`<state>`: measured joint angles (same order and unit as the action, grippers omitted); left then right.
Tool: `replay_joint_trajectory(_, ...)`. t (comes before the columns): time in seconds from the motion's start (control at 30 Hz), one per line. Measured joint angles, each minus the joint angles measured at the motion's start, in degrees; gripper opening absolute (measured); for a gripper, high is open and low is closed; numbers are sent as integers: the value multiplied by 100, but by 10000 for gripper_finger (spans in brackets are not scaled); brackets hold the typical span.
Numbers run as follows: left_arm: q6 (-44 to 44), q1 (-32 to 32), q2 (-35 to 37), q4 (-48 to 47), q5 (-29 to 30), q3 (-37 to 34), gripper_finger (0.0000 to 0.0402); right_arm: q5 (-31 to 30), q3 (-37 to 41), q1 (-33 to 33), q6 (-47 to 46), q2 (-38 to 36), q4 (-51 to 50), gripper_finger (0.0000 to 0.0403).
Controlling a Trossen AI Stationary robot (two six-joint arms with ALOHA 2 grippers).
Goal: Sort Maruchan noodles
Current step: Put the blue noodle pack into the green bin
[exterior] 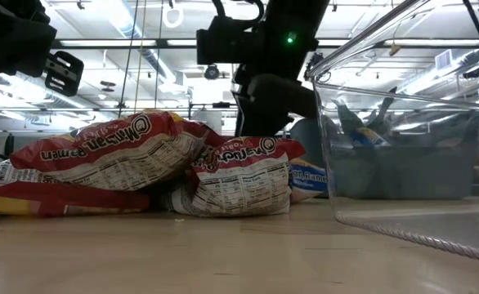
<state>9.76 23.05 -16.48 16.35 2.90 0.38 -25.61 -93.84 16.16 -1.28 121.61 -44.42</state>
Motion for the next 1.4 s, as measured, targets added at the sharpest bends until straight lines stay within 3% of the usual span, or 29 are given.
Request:
replay_joint_trajectory(0.2,0,0,-1,10,2,0,14,-39,0,-24,342,-25,-40,9)
replay_joint_trajectory(0.33,0,2,-1,8,-1,0,14,-60,0,-54,387,-74,-137,13)
replay_joint_trajectory(0.53,0,0,-1,9,-1,0,14,-660,0,7,257,-579,-445,7)
replay_joint_trajectory(0.83,0,2,-1,7,1,0,14,-1561,0,145,-263,-1655,-1130,5)
replay_joint_trajectory(1.1,0,1,-1,9,0,0,14,-1821,-2,386,-557,-2786,-1307,5)
replay_joint_trajectory(1.4,0,2,-1,7,1,0,14,-2618,361,396,-1965,-3500,-2850,5)
